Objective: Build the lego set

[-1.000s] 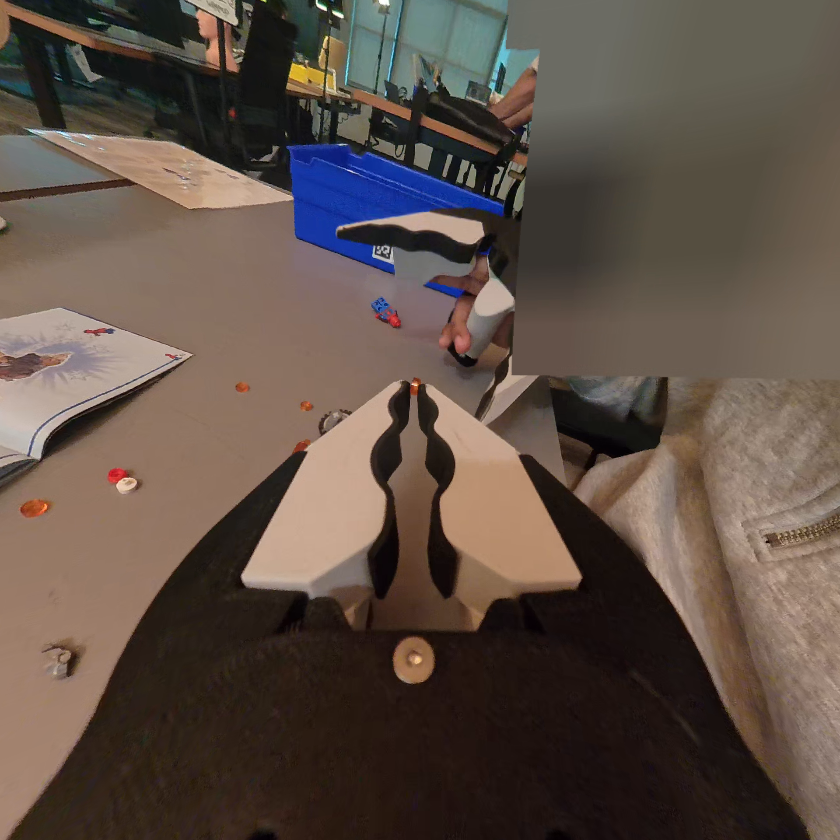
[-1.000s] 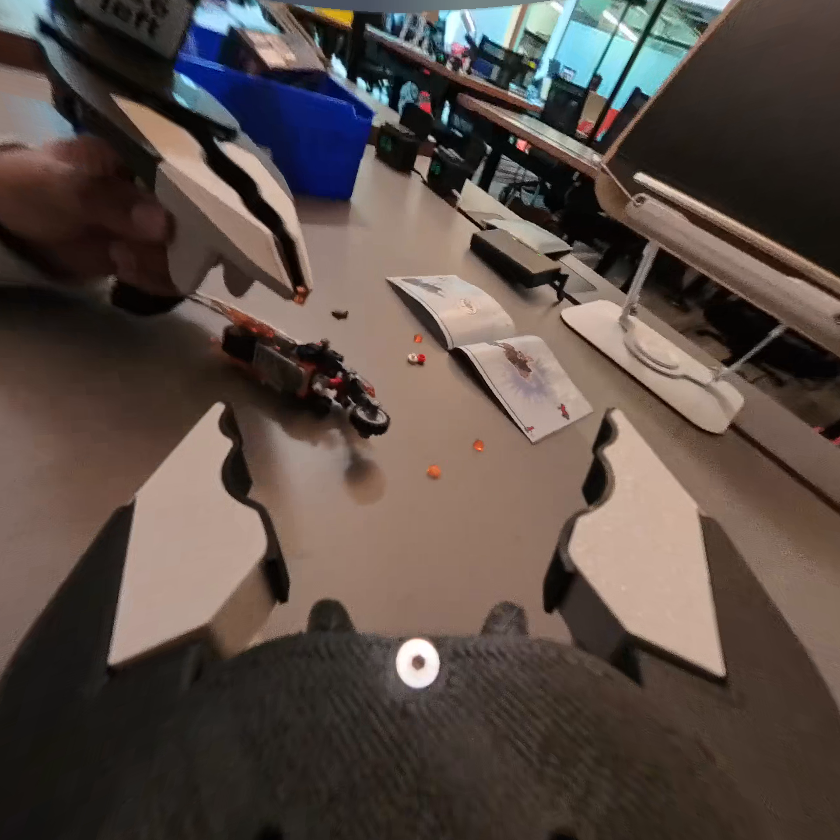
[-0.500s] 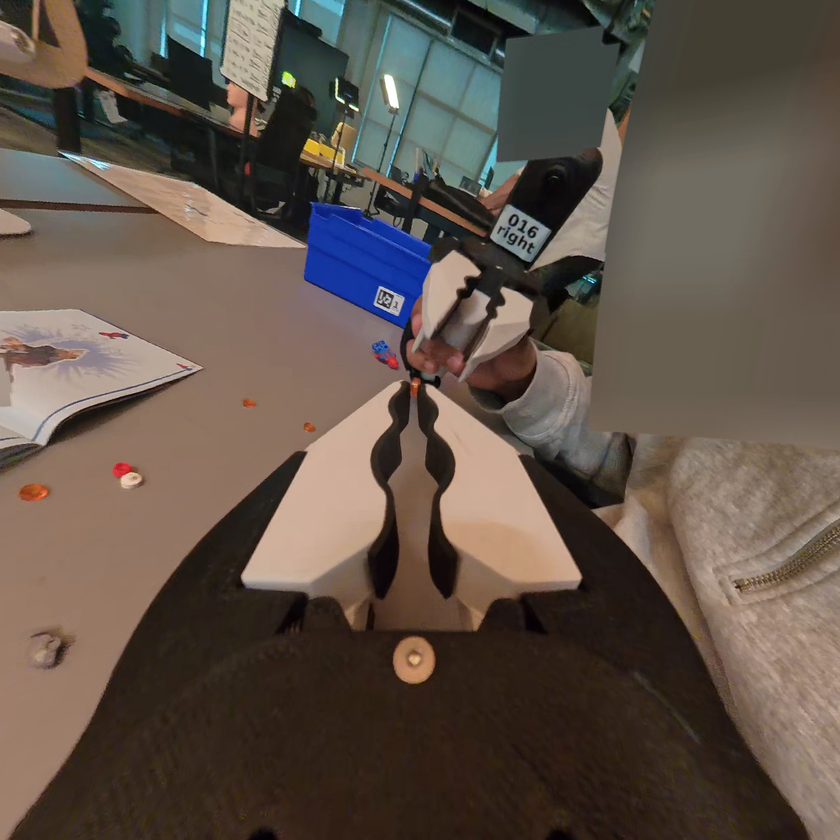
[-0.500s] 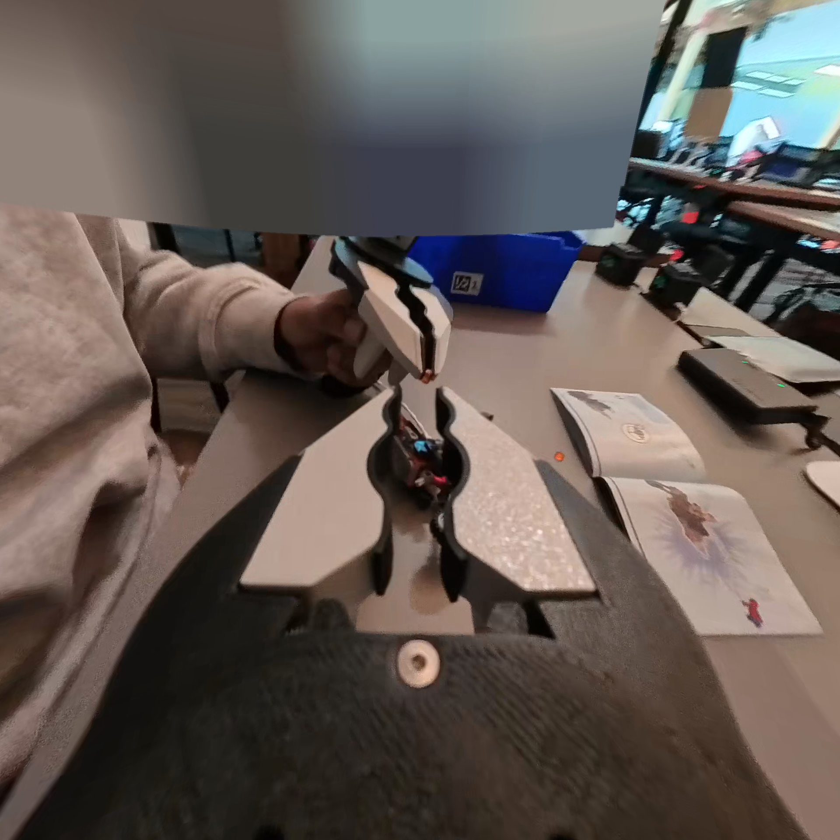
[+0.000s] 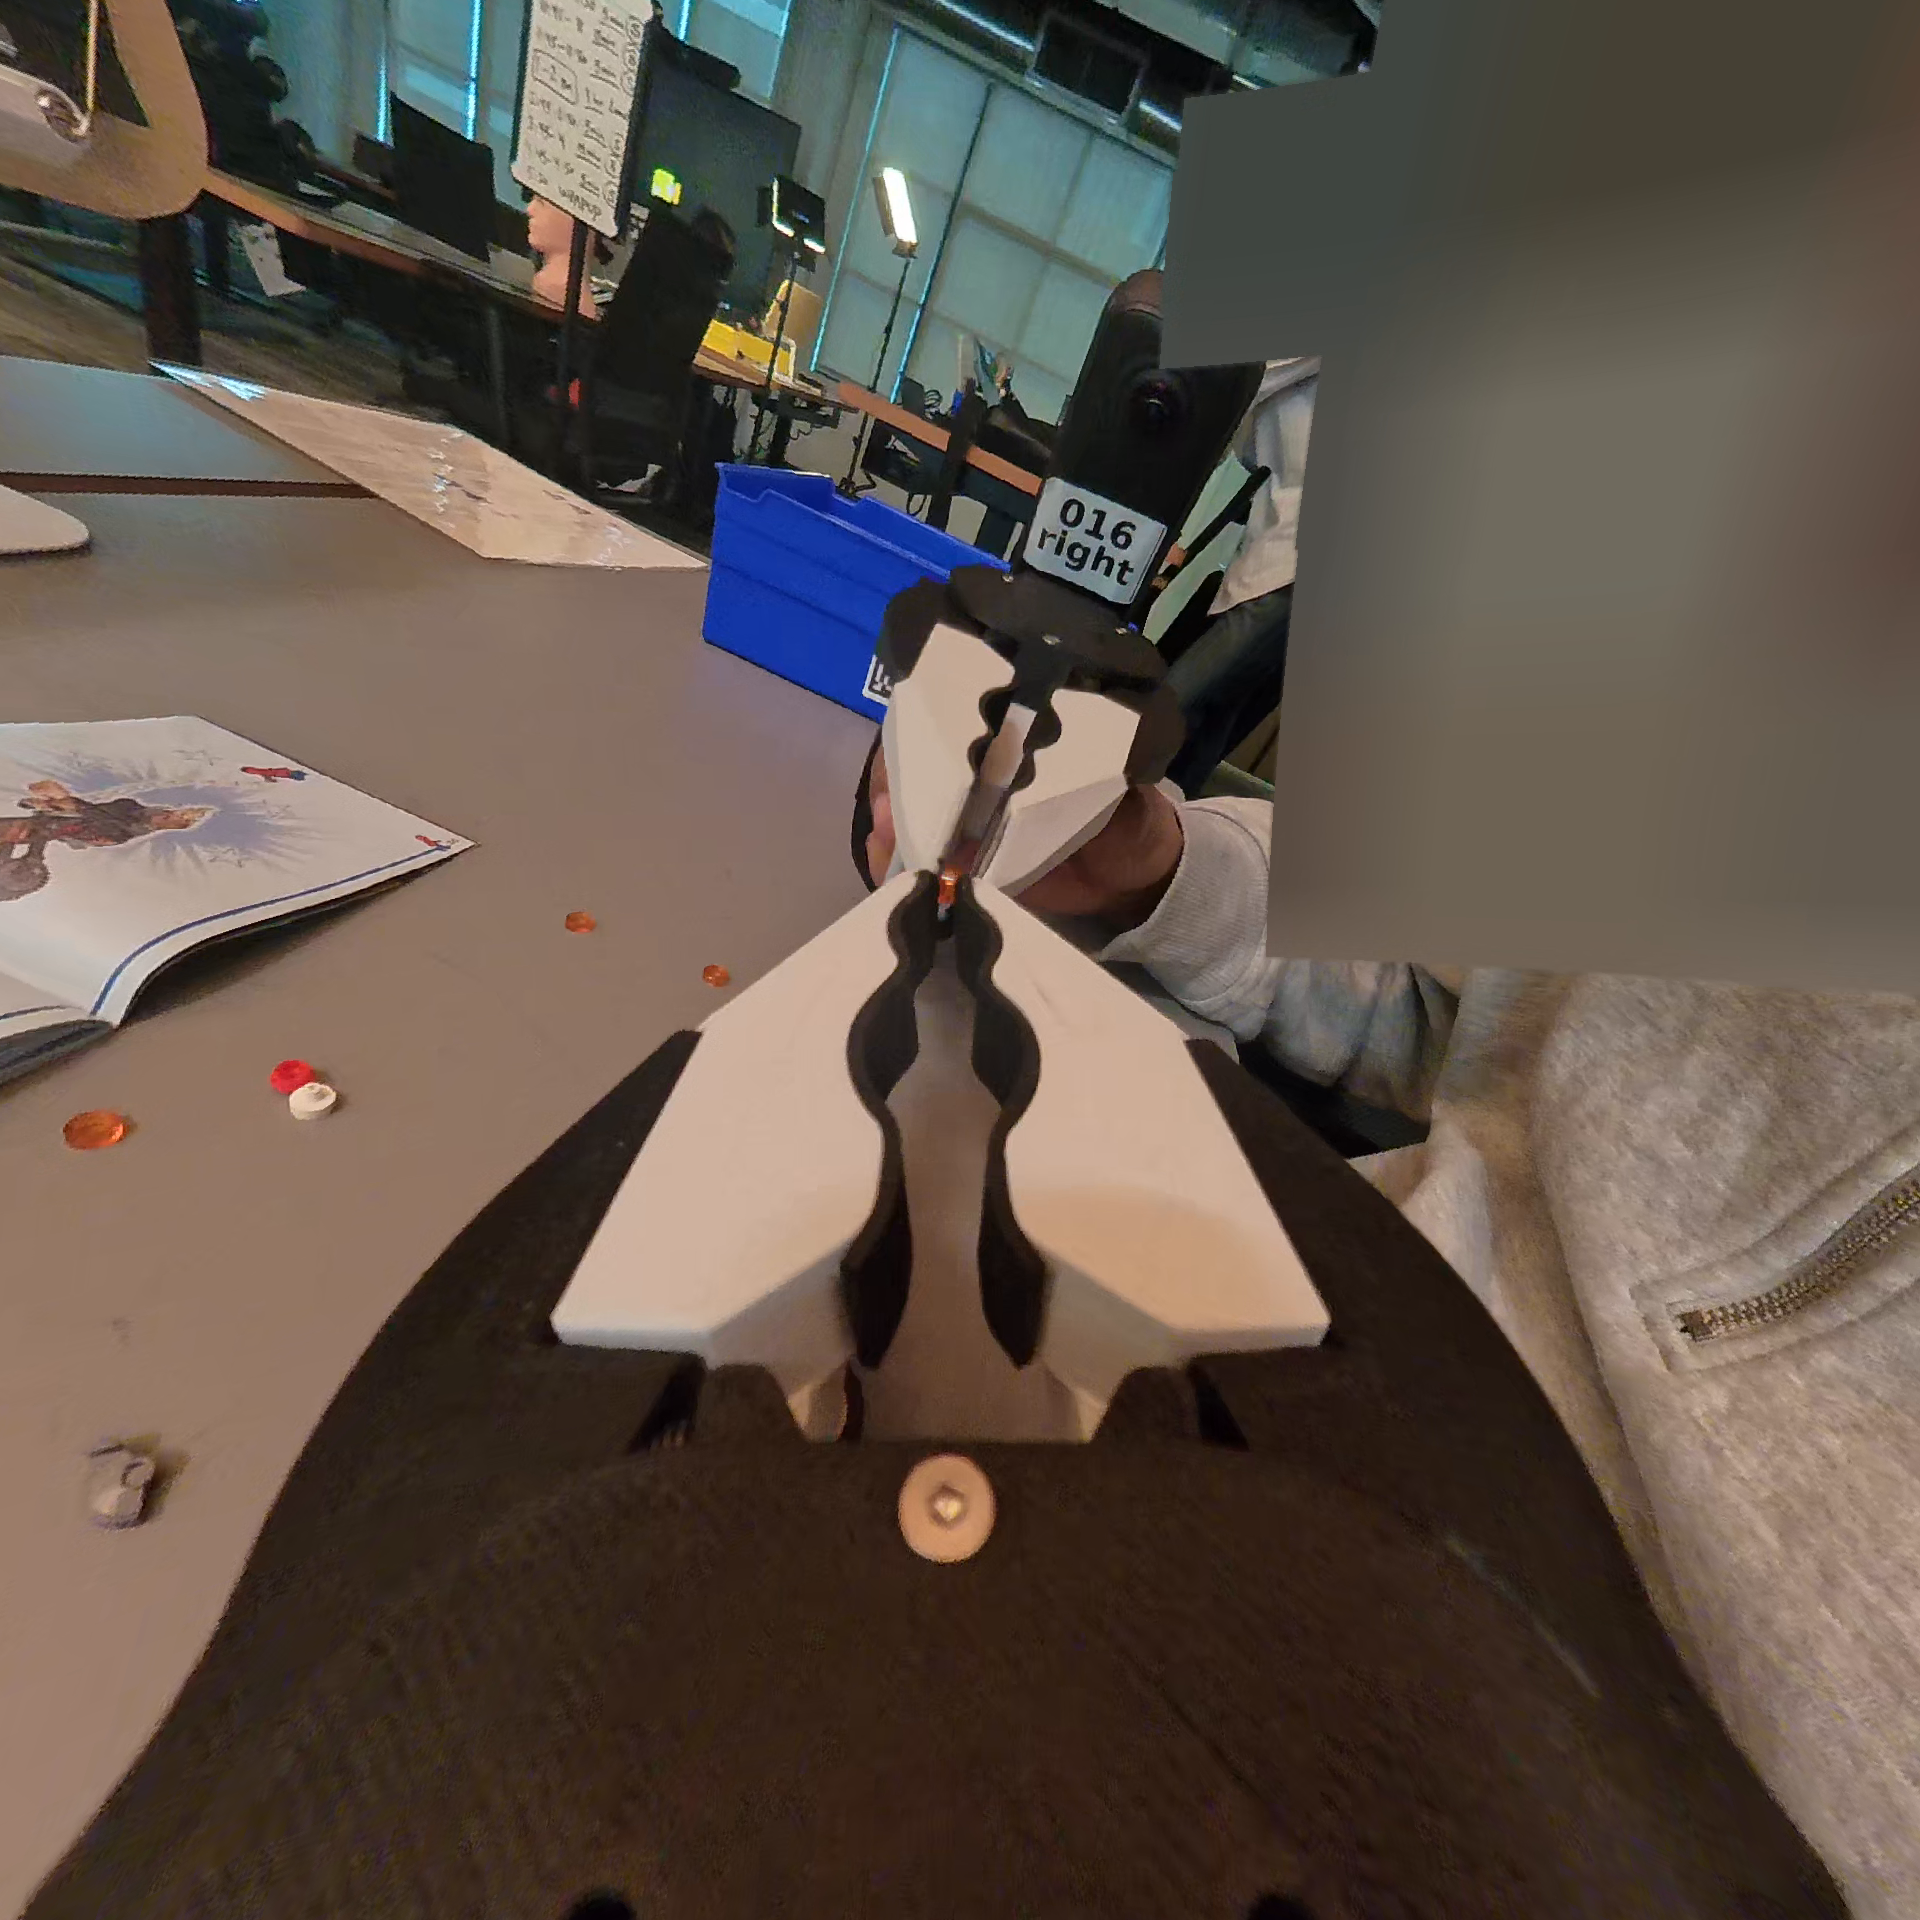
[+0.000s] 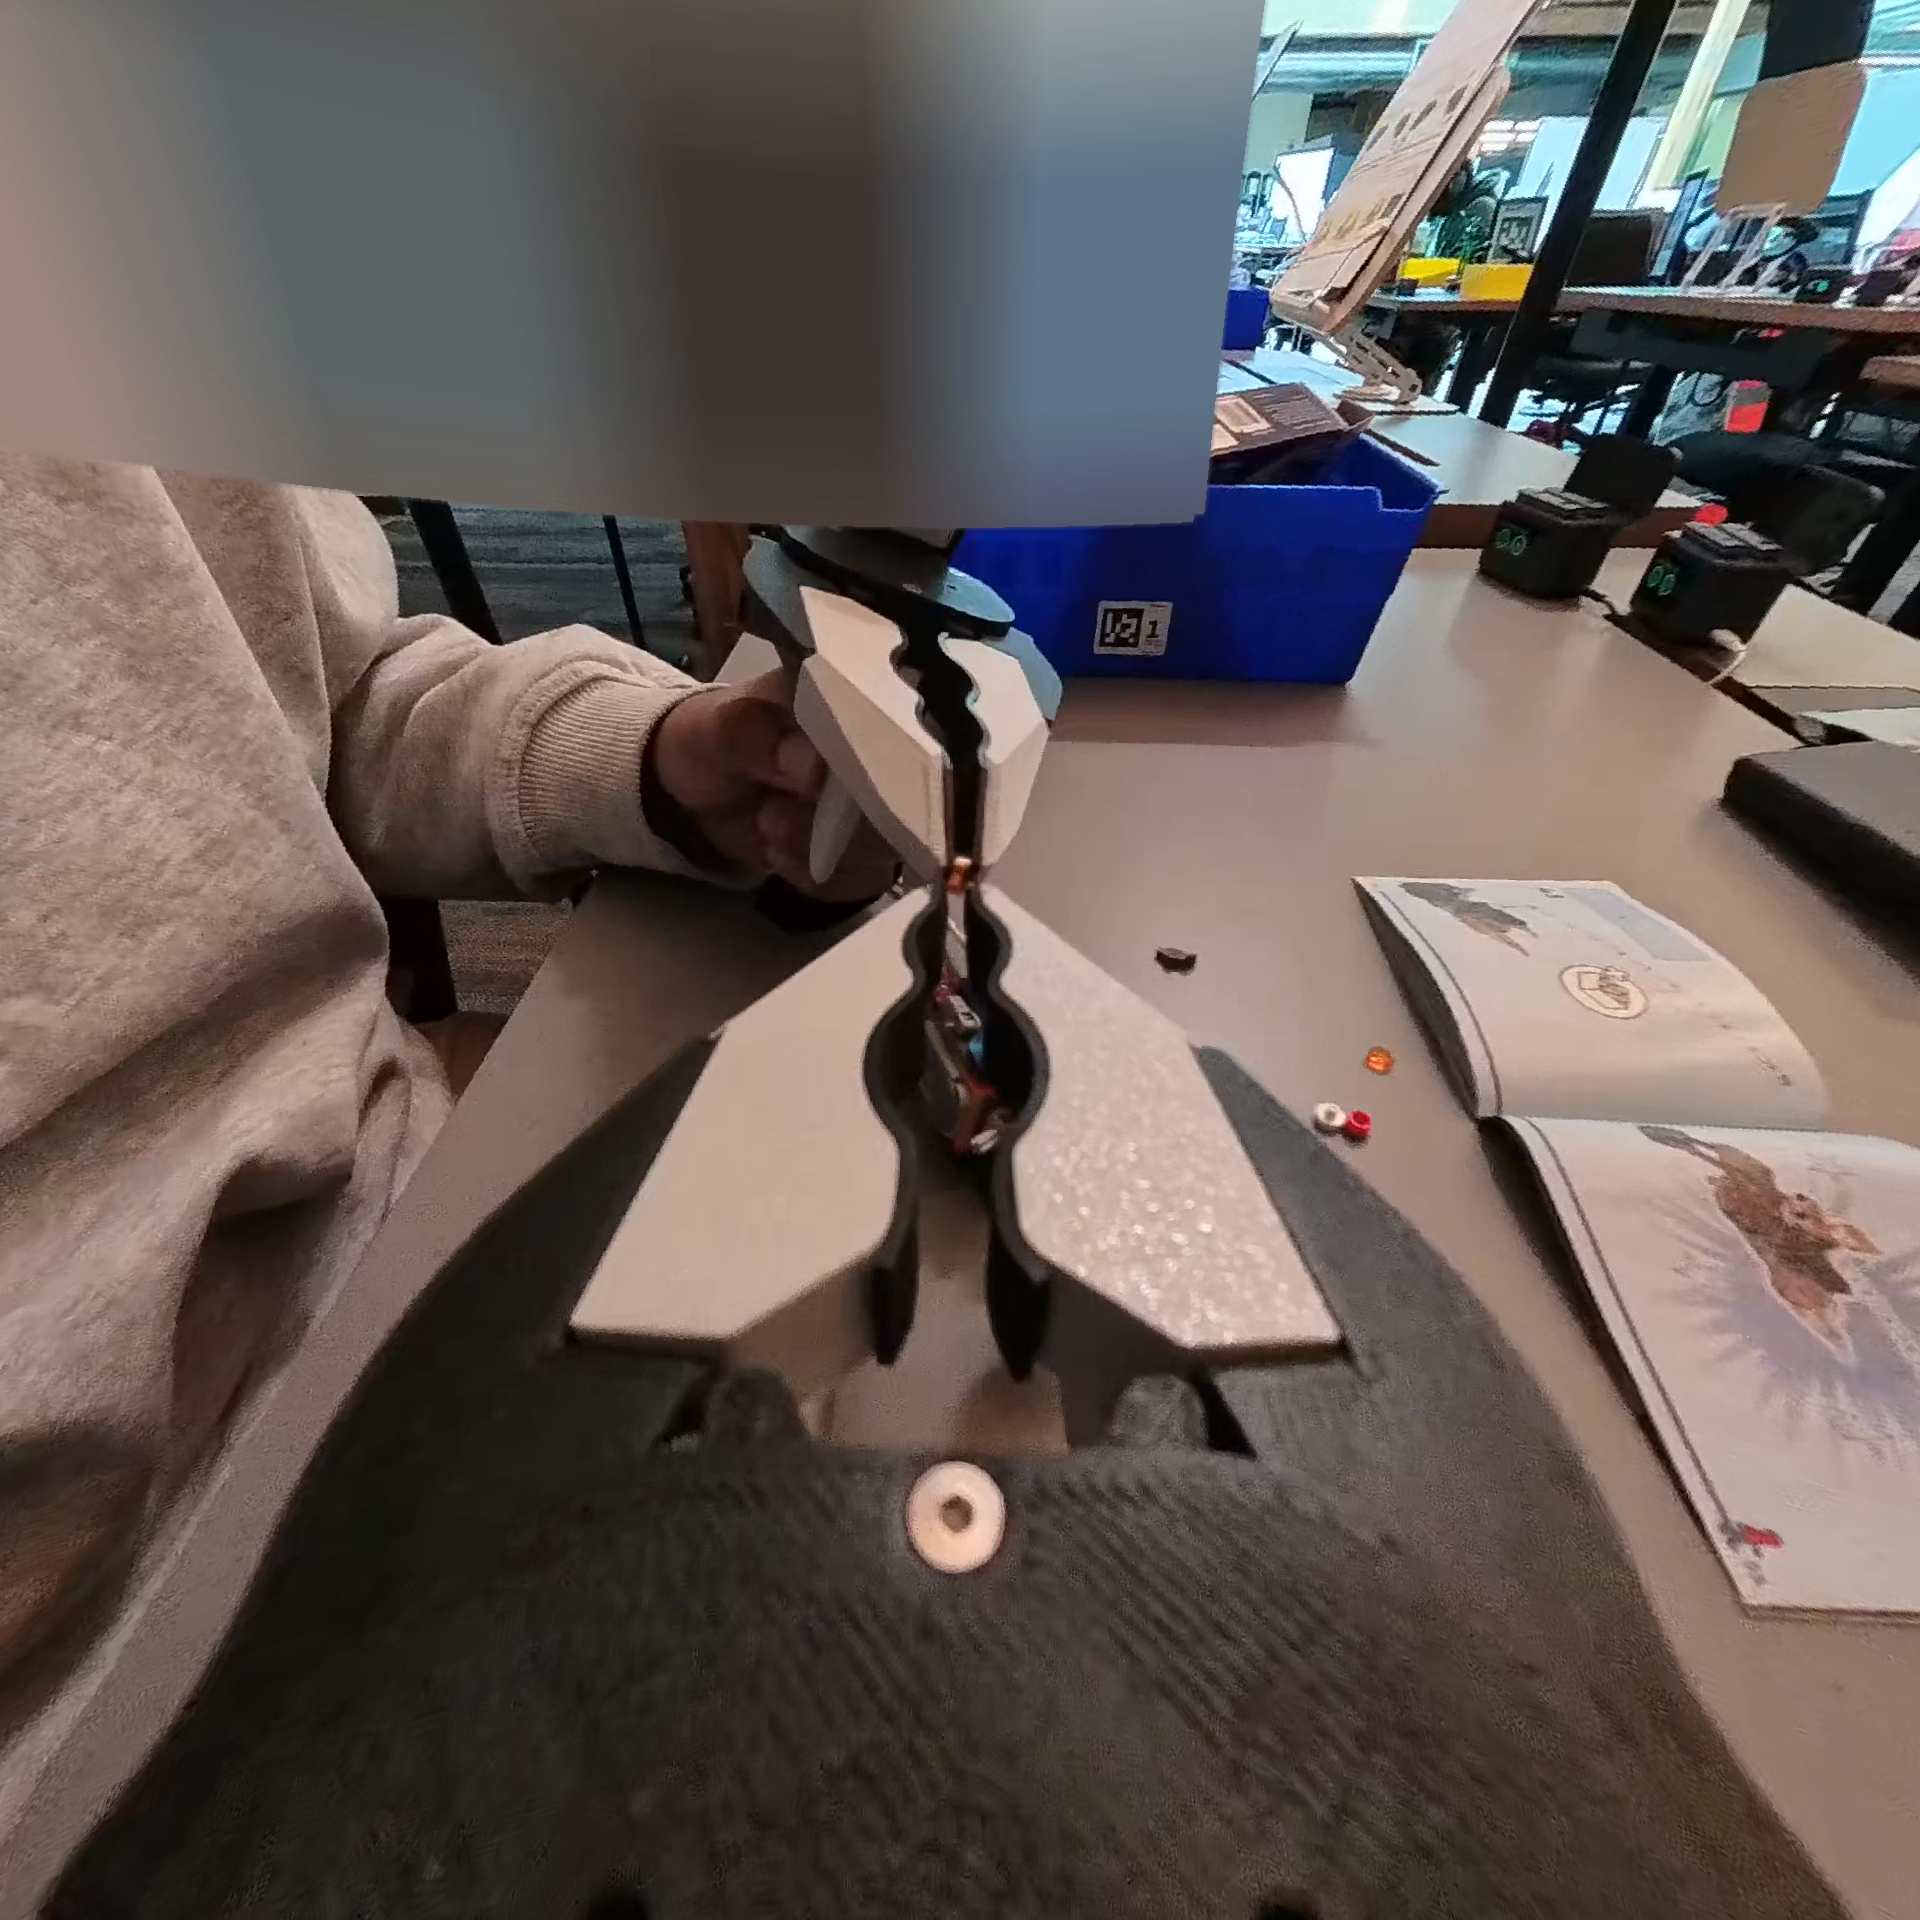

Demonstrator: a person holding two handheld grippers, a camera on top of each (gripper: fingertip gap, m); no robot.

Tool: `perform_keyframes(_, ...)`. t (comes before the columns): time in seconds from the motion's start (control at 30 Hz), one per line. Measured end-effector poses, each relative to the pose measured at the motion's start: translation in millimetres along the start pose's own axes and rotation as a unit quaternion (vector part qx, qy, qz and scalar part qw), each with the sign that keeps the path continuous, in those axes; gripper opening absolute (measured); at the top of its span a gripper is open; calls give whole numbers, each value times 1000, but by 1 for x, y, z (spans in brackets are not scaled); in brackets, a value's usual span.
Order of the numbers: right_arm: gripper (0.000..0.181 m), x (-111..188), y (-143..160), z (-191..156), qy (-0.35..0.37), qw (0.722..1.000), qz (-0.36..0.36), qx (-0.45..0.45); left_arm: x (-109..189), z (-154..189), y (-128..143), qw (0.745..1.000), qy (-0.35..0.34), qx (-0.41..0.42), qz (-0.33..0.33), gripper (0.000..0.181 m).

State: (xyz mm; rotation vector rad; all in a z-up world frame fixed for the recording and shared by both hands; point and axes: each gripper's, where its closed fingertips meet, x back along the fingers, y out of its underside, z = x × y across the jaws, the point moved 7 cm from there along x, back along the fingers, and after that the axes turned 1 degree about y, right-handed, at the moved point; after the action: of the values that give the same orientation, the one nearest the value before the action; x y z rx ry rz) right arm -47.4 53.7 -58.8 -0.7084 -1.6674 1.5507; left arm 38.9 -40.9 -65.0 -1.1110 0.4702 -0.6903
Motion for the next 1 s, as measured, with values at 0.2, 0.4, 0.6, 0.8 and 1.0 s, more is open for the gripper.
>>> perform_keyframes(0.2,1,1,1,0,-5,1000,6,-11,0,0,1,1000,0,-4,-5,0)
perform_keyframes(0.4,0,1,3,1,-14,999,5,-33,-1,0,2,1000,-7,-14,-12,0)
perform_keyframes(0.6,0,9,16,17,27,997,-61,-39,5,-6,-1,997,-59,-34,-38,18)
perform_keyframes(0.8,0,-1,33,19,-12,985,-166,-45,9,-9,15,963,-119,-131,-205,22)
perform_keyframes(1.0,0,-4,35,29,-53,977,-201,-37,1,-12,27,960,-107,-143,-215,34)
